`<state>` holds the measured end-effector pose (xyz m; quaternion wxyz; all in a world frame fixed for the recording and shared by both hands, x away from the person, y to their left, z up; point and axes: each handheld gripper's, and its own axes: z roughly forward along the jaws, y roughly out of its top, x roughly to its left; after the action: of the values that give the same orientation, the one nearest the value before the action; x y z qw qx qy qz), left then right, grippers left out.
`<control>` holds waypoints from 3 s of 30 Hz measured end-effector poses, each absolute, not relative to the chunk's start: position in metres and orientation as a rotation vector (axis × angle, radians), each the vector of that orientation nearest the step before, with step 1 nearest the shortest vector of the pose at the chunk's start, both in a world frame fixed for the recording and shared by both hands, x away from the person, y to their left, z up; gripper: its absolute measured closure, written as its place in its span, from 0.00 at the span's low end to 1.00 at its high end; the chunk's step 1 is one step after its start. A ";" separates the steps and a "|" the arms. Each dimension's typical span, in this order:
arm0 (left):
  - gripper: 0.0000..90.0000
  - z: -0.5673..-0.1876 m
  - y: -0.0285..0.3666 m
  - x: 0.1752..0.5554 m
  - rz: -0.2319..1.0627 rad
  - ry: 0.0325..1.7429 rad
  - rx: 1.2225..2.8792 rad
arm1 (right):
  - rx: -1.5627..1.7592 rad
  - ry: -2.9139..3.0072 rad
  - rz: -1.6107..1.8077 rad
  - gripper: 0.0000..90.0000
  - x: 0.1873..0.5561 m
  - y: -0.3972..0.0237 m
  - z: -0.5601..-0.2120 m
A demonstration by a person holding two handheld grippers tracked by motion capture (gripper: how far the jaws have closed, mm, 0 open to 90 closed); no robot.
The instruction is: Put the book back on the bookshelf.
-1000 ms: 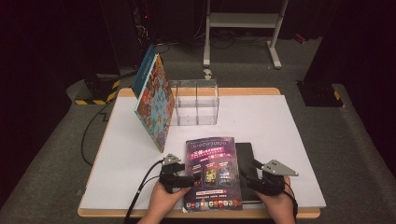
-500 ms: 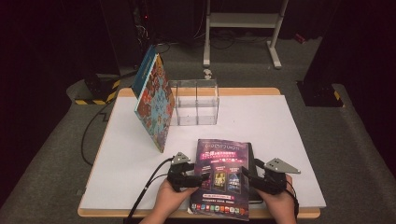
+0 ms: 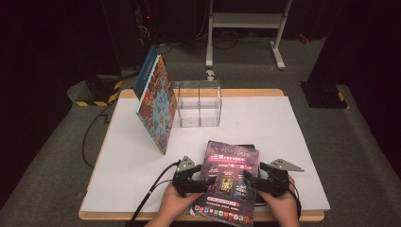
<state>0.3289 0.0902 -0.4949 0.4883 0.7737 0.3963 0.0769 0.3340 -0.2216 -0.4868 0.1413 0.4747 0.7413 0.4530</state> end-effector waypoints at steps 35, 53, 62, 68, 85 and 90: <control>0.41 -0.492 0.082 0.344 0.234 0.924 1.866 | 1.483 2.155 1.250 0.33 0.374 -0.218 -0.477; 0.12 -0.506 0.088 0.357 0.082 1.047 1.797 | 1.457 2.178 1.248 0.15 0.344 -0.215 -0.484; 0.12 -0.505 0.074 0.370 -0.036 1.037 1.815 | 1.458 2.176 1.265 0.15 0.342 -0.217 -0.485; 0.29 -0.493 0.080 0.366 0.026 1.033 1.850 | 1.448 2.177 1.266 0.15 0.342 -0.217 -0.485; 0.87 -0.475 0.079 0.340 0.351 0.823 1.887 | 1.450 2.178 1.256 0.16 0.344 -0.216 -0.484; 0.91 -0.473 0.078 0.334 0.401 0.764 1.867 | 1.489 2.191 1.291 0.15 0.355 -0.219 -0.487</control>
<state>0.3341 0.0777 -0.4733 0.5160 0.7776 0.3182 0.1670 0.3554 -0.2194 -0.4870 0.0971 0.5028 0.7401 0.4359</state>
